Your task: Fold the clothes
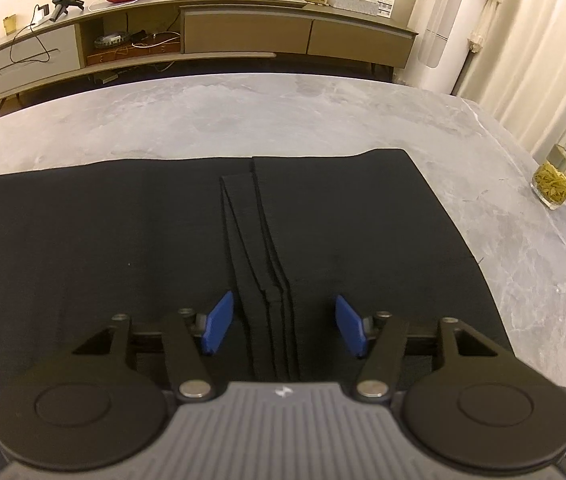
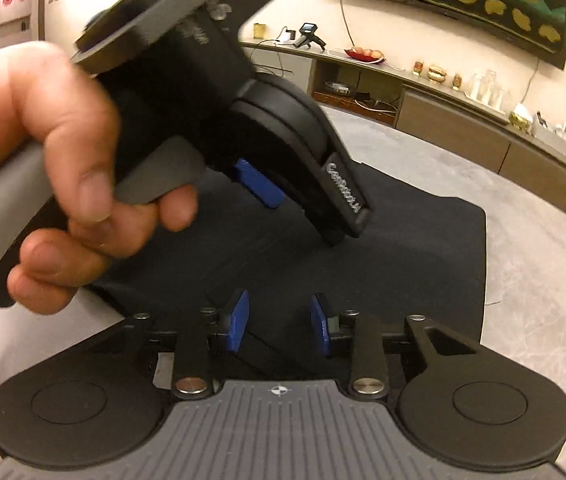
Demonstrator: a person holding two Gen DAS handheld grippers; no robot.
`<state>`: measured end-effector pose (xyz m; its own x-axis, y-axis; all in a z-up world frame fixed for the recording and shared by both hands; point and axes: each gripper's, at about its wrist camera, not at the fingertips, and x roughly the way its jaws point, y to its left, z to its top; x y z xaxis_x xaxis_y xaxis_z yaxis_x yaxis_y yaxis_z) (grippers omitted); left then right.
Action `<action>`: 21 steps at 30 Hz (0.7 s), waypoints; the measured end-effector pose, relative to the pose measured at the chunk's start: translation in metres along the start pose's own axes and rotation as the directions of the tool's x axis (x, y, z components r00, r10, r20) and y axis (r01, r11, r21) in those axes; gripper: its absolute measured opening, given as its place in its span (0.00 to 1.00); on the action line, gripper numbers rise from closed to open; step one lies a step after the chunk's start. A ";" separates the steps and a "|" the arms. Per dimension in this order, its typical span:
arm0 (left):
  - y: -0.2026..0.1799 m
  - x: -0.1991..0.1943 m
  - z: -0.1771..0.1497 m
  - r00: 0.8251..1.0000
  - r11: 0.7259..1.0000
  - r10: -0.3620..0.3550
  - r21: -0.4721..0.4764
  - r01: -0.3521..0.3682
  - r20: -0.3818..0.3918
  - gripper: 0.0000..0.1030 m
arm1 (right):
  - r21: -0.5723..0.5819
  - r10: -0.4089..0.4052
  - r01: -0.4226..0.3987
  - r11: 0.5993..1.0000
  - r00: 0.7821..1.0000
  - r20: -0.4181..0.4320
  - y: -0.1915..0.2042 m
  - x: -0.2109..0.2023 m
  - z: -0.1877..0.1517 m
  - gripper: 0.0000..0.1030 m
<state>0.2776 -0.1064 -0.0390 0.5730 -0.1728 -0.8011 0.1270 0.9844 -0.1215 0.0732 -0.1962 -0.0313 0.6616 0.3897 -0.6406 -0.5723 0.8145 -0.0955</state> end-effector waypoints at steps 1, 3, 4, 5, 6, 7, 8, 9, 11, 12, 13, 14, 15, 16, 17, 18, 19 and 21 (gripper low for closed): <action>0.004 -0.002 0.000 1.000 0.999 -0.014 -0.029 0.014 0.002 0.55 | 0.005 -0.001 0.001 1.000 1.000 0.004 0.001 -0.002 0.000 0.36; 0.017 -0.008 0.001 0.998 0.992 -0.058 -0.114 0.059 0.015 0.55 | 0.006 -0.008 0.008 1.000 1.000 0.025 0.004 -0.005 -0.001 0.46; 0.026 -0.011 0.001 0.996 0.982 -0.086 -0.168 0.089 0.026 0.55 | -0.004 -0.007 0.007 1.000 0.999 0.040 0.008 -0.006 -0.002 0.53; 0.036 -0.012 0.001 0.994 0.969 -0.108 -0.221 0.113 0.032 0.55 | -0.014 -0.004 0.005 1.000 0.999 0.053 0.012 -0.006 -0.003 0.63; 0.045 -0.013 0.002 0.991 0.953 -0.130 -0.271 0.135 0.038 0.55 | -0.026 -0.001 0.002 1.000 0.998 0.055 0.017 -0.006 -0.004 0.63; 0.050 -0.012 0.001 0.989 0.945 -0.143 -0.292 0.147 0.035 0.55 | -0.025 -0.002 0.004 1.000 0.998 0.063 0.019 -0.007 -0.005 0.61; 0.055 -0.011 0.001 0.987 0.937 -0.156 -0.312 0.158 0.033 0.55 | -0.023 -0.003 0.004 1.000 0.998 0.069 0.021 -0.008 -0.006 0.61; 0.060 -0.010 0.001 0.985 0.928 -0.169 -0.333 0.170 0.031 0.55 | -0.005 0.004 -0.004 1.000 0.998 0.062 0.021 -0.008 -0.004 0.56; 0.066 -0.008 0.000 0.981 0.917 -0.193 -0.352 0.189 0.025 0.55 | 0.014 0.005 -0.005 1.000 0.999 0.051 0.020 -0.011 -0.002 0.40; 0.065 -0.008 -0.001 0.980 0.917 -0.199 -0.349 0.195 0.026 0.55 | 0.017 -0.002 0.001 1.000 0.999 0.047 0.020 -0.013 -0.003 0.31; 0.064 -0.008 -0.001 0.979 0.916 -0.203 -0.346 0.201 0.028 0.56 | 0.018 -0.011 0.011 1.000 0.999 0.043 0.023 -0.018 -0.005 0.20; 0.064 -0.008 -0.001 0.978 0.916 -0.208 -0.344 0.206 0.031 0.56 | 0.023 -0.018 0.017 1.000 0.999 0.041 0.024 -0.019 -0.005 0.17; 0.063 -0.007 -0.001 0.977 0.916 -0.213 -0.342 0.211 0.033 0.56 | 0.028 -0.024 0.023 0.999 0.999 0.039 0.024 -0.021 -0.006 0.10; 0.062 -0.007 0.000 0.975 0.913 -0.219 -0.344 0.218 0.036 0.56 | 0.030 -0.029 0.028 0.999 0.999 0.036 0.025 -0.023 -0.007 0.07; 0.062 -0.006 0.001 0.973 0.911 -0.225 -0.345 0.225 0.038 0.56 | 0.029 -0.025 0.024 0.999 0.999 0.035 0.028 -0.026 -0.007 0.04; 0.059 -0.005 0.001 0.974 0.915 -0.223 -0.336 0.222 0.038 0.57 | 0.028 -0.019 0.018 0.999 0.999 0.033 0.031 -0.029 -0.008 0.03; 0.057 -0.004 0.002 0.975 0.919 -0.220 -0.328 0.220 0.037 0.58 | 0.018 -0.005 0.004 1.000 0.999 0.032 0.036 -0.033 -0.008 0.03; 0.053 -0.001 0.002 0.976 0.926 -0.215 -0.311 0.216 0.037 0.58 | -0.007 0.009 -0.009 1.000 1.000 0.030 0.048 -0.039 -0.011 0.03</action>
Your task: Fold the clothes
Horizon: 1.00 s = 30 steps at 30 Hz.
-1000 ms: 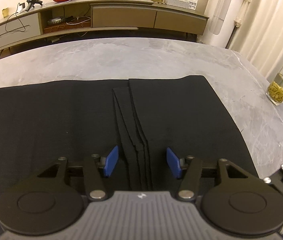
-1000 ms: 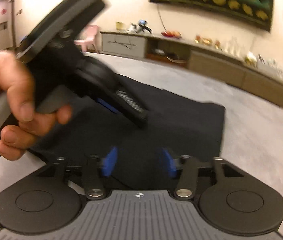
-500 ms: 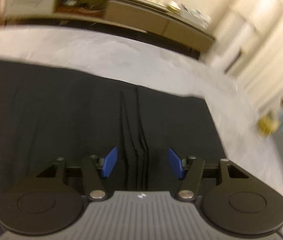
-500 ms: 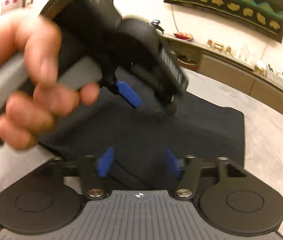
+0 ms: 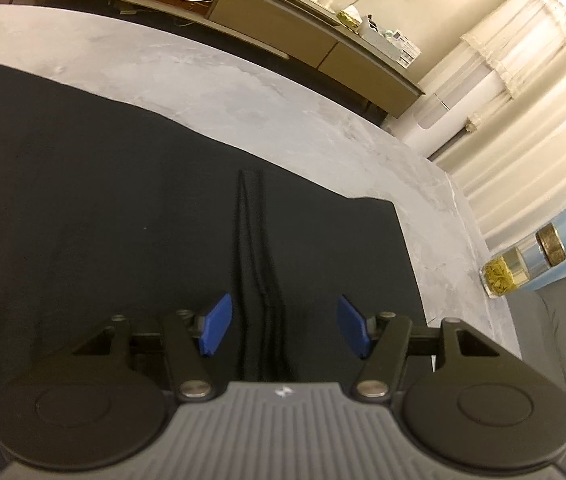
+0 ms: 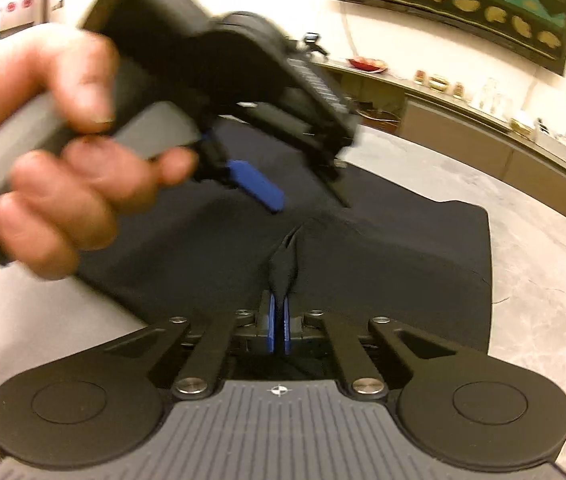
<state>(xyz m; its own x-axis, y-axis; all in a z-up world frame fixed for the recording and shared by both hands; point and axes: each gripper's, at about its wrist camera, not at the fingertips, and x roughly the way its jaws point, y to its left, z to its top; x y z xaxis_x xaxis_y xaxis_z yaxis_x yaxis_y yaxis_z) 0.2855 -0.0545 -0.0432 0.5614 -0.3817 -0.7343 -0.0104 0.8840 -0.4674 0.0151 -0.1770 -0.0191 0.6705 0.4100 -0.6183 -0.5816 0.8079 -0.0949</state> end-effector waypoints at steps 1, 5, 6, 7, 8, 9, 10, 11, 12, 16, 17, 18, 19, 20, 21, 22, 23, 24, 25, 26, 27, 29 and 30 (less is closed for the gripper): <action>-0.002 0.002 0.000 1.000 1.000 0.003 0.009 -0.003 0.000 0.58 | -0.007 -0.004 0.004 1.000 1.000 0.003 0.002 -0.001 -0.001 0.03; -0.015 0.007 -0.005 0.997 0.993 0.074 0.093 -0.075 0.019 0.46 | 0.009 0.007 -0.007 1.000 1.000 0.006 0.003 -0.006 -0.001 0.03; -0.019 0.008 -0.006 0.995 0.988 0.096 0.122 -0.098 0.020 0.45 | 0.018 0.013 -0.013 1.000 1.000 0.008 0.000 -0.006 -0.001 0.05; -0.022 0.007 -0.007 0.993 0.983 0.114 0.144 -0.116 0.022 0.43 | 0.028 0.019 -0.020 0.999 1.000 0.009 -0.003 -0.006 -0.001 0.07; -0.024 0.007 -0.008 0.991 0.977 0.130 0.166 -0.133 0.025 0.43 | 0.044 0.035 -0.036 0.998 0.999 0.006 -0.004 -0.009 0.000 0.07; -0.022 0.005 -0.010 0.990 0.975 0.138 0.172 -0.141 0.030 0.44 | 0.073 0.058 -0.058 0.996 0.998 0.003 -0.007 -0.013 0.000 0.17; -0.021 0.002 -0.012 0.989 0.973 0.146 0.177 -0.150 0.036 0.44 | 0.112 0.075 -0.076 0.991 0.997 0.015 -0.012 -0.017 0.000 0.23; -0.019 0.000 -0.015 0.987 0.970 0.153 0.183 -0.158 0.042 0.45 | 0.158 0.093 -0.099 0.982 0.995 0.046 -0.017 -0.025 0.000 0.36; -0.017 -0.003 -0.017 0.986 0.968 0.161 0.188 -0.167 0.048 0.46 | 0.184 0.097 -0.106 0.977 0.994 0.055 -0.020 -0.029 -0.001 0.37; 0.007 -0.044 -0.024 0.984 0.978 0.162 0.121 -0.170 0.078 0.49 | 0.166 0.012 -0.009 0.986 1.000 -0.021 -0.023 -0.030 -0.008 0.37; 0.017 -0.060 -0.027 0.983 0.980 0.157 0.106 -0.167 0.091 0.53 | 0.172 0.007 -0.002 0.985 1.000 -0.029 -0.024 -0.033 -0.007 0.37; 0.031 -0.080 -0.030 0.981 0.982 0.158 0.091 -0.168 0.110 0.54 | 0.199 0.001 0.002 0.980 1.000 -0.018 -0.025 -0.039 -0.005 0.37; 0.044 -0.101 -0.033 0.979 0.982 0.159 0.076 -0.170 0.129 0.55 | 0.222 0.000 -0.001 0.975 1.000 0.002 -0.028 -0.047 -0.001 0.37; 0.062 -0.124 -0.036 0.972 0.981 0.174 0.056 -0.184 0.156 0.57 | 0.235 -0.001 -0.004 0.972 1.000 0.021 -0.026 -0.056 0.003 0.38; 0.081 -0.146 -0.040 0.961 0.977 0.205 0.021 -0.213 0.187 0.58 | 0.239 -0.010 0.001 0.971 0.999 0.036 -0.023 -0.061 0.008 0.42; 0.100 -0.169 -0.044 0.947 0.971 0.237 -0.014 -0.239 0.217 0.60 | 0.230 -0.021 0.012 0.973 0.999 0.039 -0.015 -0.056 0.018 0.44; 0.120 -0.191 -0.049 0.932 0.963 0.268 -0.053 -0.264 0.245 0.62 | 0.221 -0.032 0.022 0.975 0.999 0.043 -0.008 -0.051 0.027 0.45; 0.148 -0.214 -0.055 0.916 0.953 0.299 -0.129 -0.273 0.269 0.63 | 0.210 -0.045 0.034 0.977 0.998 0.047 -0.001 -0.046 0.037 0.45; 0.175 -0.237 -0.062 0.898 0.938 0.331 -0.205 -0.280 0.289 0.64 | 0.180 -0.066 0.056 0.982 0.996 0.055 0.004 -0.039 0.043 0.46; 0.203 -0.260 -0.069 0.879 0.918 0.364 -0.280 -0.282 0.307 0.64 | 0.141 -0.082 0.071 0.988 0.994 0.070 0.018 -0.036 0.051 0.47; 0.231 -0.282 -0.075 0.860 0.893 0.396 -0.354 -0.279 0.321 0.65 | 0.103 -0.092 0.083 0.991 0.992 0.087 0.033 -0.032 0.060 0.52; 0.283 -0.317 -0.090 0.844 0.844 0.416 -0.491 -0.219 0.338 0.69 | 0.062 -0.033 0.025 0.998 0.992 0.124 0.066 -0.013 0.080 0.65; 0.308 -0.332 -0.098 0.837 0.812 0.425 -0.553 -0.186 0.344 0.69 | 0.039 0.000 -0.005 0.999 0.990 0.140 0.084 -0.003 0.090 0.71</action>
<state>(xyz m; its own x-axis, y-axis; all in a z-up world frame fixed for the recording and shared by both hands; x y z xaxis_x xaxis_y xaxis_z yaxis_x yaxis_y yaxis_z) 0.0147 0.3178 0.0087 0.7500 0.1492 -0.6444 -0.5702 0.6395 -0.5157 0.0054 -0.0723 0.0452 0.7286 0.4651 -0.5028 -0.5666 0.8217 -0.0609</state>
